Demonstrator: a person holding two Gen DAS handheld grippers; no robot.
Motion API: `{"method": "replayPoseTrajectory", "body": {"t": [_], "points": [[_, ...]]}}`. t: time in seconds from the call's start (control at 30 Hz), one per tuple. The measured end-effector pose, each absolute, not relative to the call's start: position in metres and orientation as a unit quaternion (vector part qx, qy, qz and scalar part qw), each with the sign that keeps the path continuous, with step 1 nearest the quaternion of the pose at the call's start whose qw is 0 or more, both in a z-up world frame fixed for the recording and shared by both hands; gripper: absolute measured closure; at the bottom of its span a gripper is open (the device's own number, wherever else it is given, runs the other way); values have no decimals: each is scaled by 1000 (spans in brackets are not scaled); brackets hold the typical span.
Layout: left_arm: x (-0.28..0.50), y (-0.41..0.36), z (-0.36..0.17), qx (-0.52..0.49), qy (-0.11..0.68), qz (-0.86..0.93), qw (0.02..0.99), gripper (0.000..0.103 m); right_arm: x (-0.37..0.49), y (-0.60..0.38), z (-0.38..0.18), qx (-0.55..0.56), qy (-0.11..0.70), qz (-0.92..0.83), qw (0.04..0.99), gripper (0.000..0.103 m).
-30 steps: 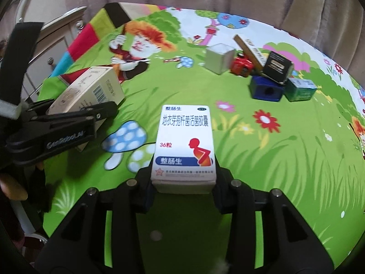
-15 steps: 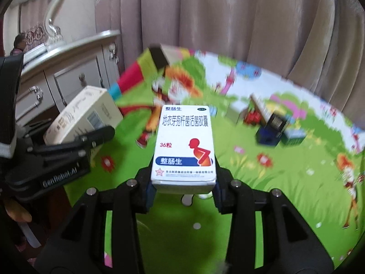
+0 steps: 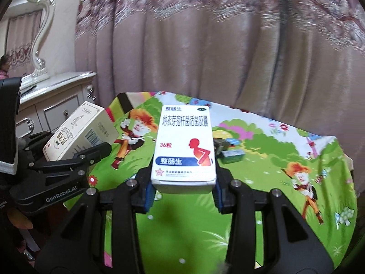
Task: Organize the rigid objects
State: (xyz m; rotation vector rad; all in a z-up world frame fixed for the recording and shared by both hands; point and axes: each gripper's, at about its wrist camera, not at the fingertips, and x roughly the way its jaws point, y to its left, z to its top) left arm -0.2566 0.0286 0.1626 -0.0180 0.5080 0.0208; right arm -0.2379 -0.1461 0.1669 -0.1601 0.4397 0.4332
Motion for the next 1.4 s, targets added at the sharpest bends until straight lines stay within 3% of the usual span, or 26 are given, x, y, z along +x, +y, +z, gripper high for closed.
{"method": "replayPoseTrajectory", "body": {"t": [0.77, 1.4], "points": [[-280, -103, 178, 66, 242, -122, 960, 50, -304, -279, 183, -46, 185, 104, 976, 59], [-306, -214, 152, 120, 279, -255, 918, 50, -359, -379, 153, -13, 230, -1, 973, 59]]}}
